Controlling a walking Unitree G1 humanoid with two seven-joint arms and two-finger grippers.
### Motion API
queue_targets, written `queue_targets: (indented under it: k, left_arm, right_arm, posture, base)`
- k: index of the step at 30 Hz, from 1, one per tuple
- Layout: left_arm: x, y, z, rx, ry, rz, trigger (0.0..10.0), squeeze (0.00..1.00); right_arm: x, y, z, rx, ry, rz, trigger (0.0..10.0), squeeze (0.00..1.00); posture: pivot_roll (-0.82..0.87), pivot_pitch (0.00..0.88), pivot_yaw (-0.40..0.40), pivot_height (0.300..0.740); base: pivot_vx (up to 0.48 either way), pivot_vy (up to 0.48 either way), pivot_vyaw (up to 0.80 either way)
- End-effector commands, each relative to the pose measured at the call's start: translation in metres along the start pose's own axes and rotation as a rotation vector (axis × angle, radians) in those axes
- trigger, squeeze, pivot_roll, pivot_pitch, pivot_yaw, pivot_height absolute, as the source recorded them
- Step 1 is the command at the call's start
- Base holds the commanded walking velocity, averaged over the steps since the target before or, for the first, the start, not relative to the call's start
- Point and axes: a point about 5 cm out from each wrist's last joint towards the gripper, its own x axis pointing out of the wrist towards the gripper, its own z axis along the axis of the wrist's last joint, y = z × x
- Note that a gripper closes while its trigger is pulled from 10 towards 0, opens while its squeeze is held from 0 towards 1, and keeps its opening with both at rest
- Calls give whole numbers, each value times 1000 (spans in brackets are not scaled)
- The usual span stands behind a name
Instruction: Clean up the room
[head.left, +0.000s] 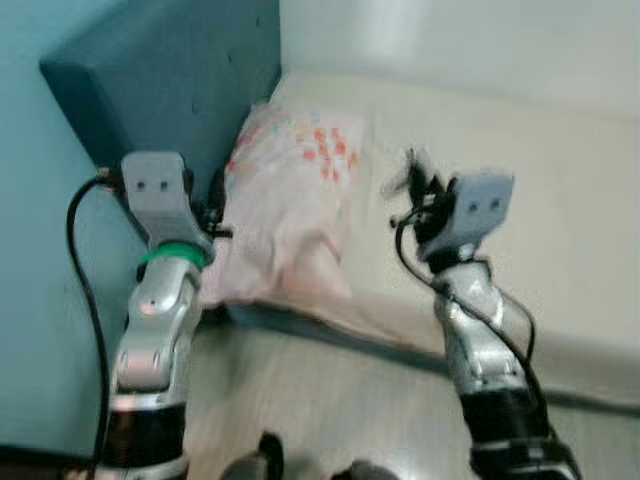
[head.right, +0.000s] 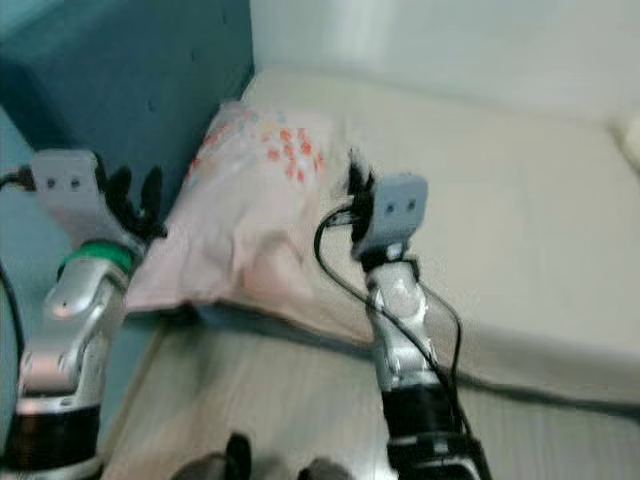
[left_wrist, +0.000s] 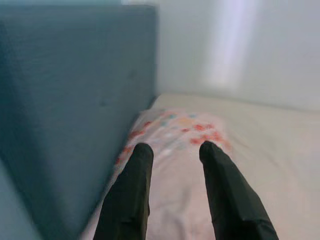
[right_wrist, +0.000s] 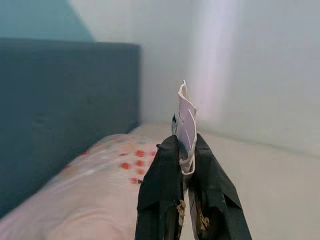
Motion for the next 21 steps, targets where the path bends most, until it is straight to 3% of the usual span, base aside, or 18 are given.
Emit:
queue_targets:
  k: [1, 3, 10, 12, 15, 21]
  left_arm:
    - [-1, 3, -2, -2, 9, 8, 10000, 0]
    - [-1, 3, -2, -3, 10, 6, 10000, 0]
    - [-3, 0, -8, -27, 71, -27, 10000, 0]
    - [-6, -3, -18, -63, 147, -59, 10000, 0]
    - [-8, -4, -21, -79, 169, -73, 10000, 0]
    - [-15, 1, -45, 0, 236, -79, 10000, 0]
  right_arm:
    - [-2, 1, -2, 16, 10, -2, 10000, 0]
    - [-2, 1, -3, 23, 17, -3, 10000, 0]
    - [-3, -1, -6, 54, 34, -16, 10000, 0]
    - [-4, -2, -11, 72, 58, -11, 10000, 0]
    - [-5, -1, -13, 79, 68, -4, 10000, 0]
    - [-21, 12, -40, 84, 172, 61, 10000, 0]
  posture:
    - [-38, 37, 18, 740]
    - [-38, 37, 18, 740]
    - [-39, 37, 19, 740]
    - [-41, 34, 20, 740]
    - [-41, 34, 20, 740]
    - [-49, 22, 28, 740]
  base:
    - [-379, 0, 0]
    - [-349, 0, 0]
    - [0, 0, -780]
    - [0, 0, -781]
    - [0, 0, -781]
    - [0, 0, -788]
